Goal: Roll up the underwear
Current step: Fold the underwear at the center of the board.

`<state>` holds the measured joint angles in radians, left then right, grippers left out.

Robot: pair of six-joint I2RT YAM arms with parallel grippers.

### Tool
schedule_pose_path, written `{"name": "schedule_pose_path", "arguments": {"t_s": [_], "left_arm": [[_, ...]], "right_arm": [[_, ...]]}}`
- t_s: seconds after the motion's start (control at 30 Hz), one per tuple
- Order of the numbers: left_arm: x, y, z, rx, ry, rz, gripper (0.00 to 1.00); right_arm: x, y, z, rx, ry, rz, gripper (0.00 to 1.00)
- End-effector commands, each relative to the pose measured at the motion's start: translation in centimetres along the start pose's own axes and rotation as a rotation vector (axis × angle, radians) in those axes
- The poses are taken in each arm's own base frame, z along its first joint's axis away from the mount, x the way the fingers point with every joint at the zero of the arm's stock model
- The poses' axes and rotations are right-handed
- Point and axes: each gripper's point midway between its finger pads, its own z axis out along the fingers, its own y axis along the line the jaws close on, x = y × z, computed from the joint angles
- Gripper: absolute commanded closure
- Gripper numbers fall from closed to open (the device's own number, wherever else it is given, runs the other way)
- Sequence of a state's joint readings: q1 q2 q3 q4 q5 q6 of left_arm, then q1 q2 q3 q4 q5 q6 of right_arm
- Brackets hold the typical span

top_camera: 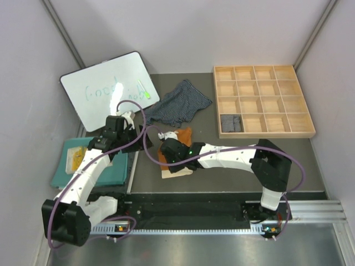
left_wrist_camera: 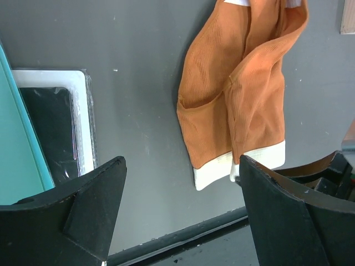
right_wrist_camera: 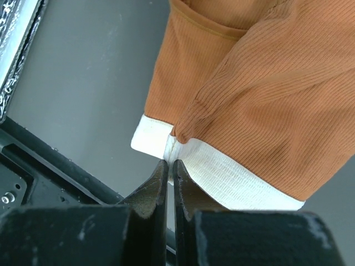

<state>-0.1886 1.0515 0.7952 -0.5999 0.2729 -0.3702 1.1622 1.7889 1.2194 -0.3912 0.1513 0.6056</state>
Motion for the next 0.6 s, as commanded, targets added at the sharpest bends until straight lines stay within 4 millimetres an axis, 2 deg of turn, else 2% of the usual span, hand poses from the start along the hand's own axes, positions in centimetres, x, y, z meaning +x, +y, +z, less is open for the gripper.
{"name": "schedule_pose_path", "arguments": {"t_s": [0.0,0.27,0.57], "left_arm": [[-0.6,-0.5,-0.5,0.031,-0.032,0.022,0.13],[-0.4,-0.5,-0.5,0.033,-0.03,0.023,0.13],[-0.2,-0.3,-0.5,0.026,-0.027,0.019,0.13]], "right_arm": [[-1.6,3.1,-0.4,-0.079,-0.052,-0.017,1.0],[-0.9,4.9,0.6,-0.112,-0.031,-0.049,1.0],[-0.8,5.5,1.3,-0.136,-0.026,-0.059,1.0]]}}
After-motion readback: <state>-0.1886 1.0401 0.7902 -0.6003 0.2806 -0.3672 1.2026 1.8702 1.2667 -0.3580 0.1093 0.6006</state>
